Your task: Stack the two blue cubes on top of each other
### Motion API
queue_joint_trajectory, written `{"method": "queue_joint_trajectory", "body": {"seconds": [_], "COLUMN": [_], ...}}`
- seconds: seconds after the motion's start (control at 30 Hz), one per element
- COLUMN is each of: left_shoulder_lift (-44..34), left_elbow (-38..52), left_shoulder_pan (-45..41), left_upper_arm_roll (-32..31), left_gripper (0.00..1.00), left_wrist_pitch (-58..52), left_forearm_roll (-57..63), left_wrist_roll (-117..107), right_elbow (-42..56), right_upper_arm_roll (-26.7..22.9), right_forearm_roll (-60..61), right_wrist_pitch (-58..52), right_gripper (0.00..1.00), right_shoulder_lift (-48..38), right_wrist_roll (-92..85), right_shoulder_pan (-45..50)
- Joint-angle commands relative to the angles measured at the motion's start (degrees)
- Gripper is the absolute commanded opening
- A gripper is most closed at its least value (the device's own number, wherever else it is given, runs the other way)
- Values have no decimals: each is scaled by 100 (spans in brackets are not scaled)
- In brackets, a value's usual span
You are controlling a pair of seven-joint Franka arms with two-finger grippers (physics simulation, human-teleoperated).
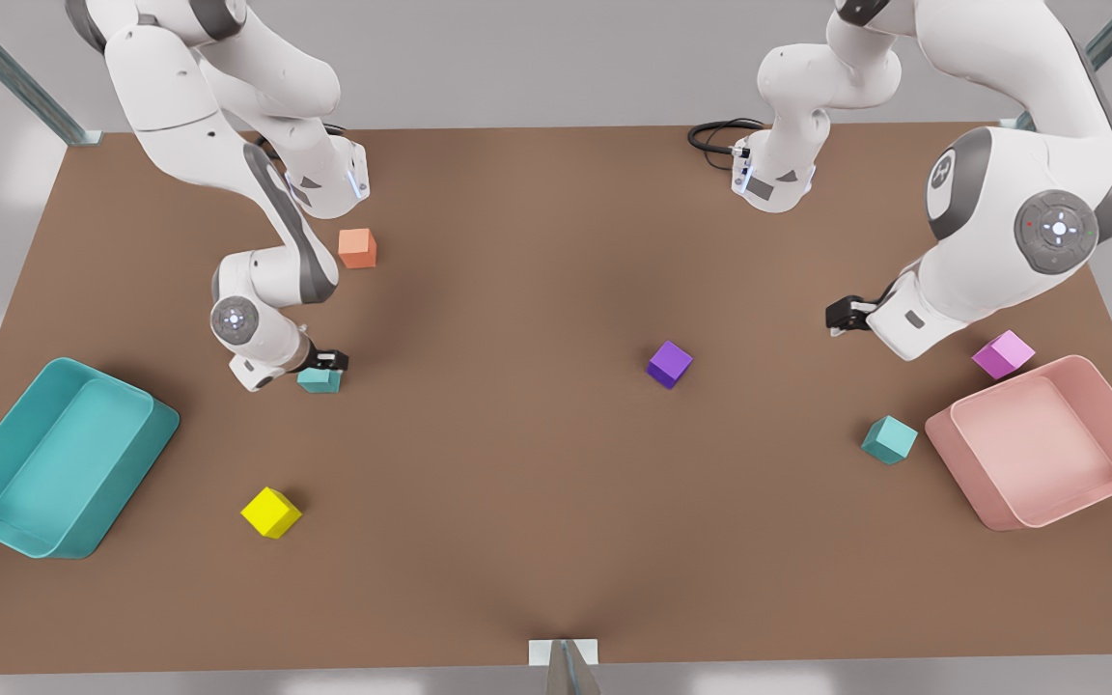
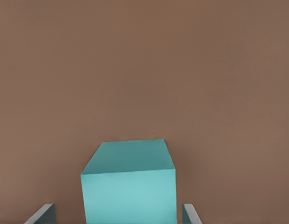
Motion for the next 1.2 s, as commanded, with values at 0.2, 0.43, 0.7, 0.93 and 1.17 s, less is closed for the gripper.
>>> {"method": "queue_joint_trajectory", "body": {"seconds": [0.2,0.43,0.7,0.93,1.17], "left_shoulder_lift": [-7,2,-7,-7,-16], "left_elbow": [-6,-15,-15,-15,-15], "left_shoulder_pan": [-1,-18,-36,-36,-18], "left_upper_arm_roll": [-23,-23,-23,-31,-23], "left_gripper": [100,100,100,100,100], "left_wrist_pitch": [-28,-28,-36,-71,-71], "left_forearm_roll": [39,39,48,48,48], "left_wrist_roll": [-21,-21,-21,-21,-21], "right_elbow": [-90,-91,-170,-170,1297], "right_upper_arm_roll": [-52,-52,-52,-52,791], "right_forearm_roll": [1,1,1,-8,80], "right_wrist_pitch": [597,887,1230,870,-2609], "right_gripper": [100,100,88,59,36], "right_shoulder_lift": [228,474,703,448,-1002], "right_wrist_roll": [-629,-629,-629,-629,-559], "right_shoulder_pan": [-19,-10,-10,-37,104]}}
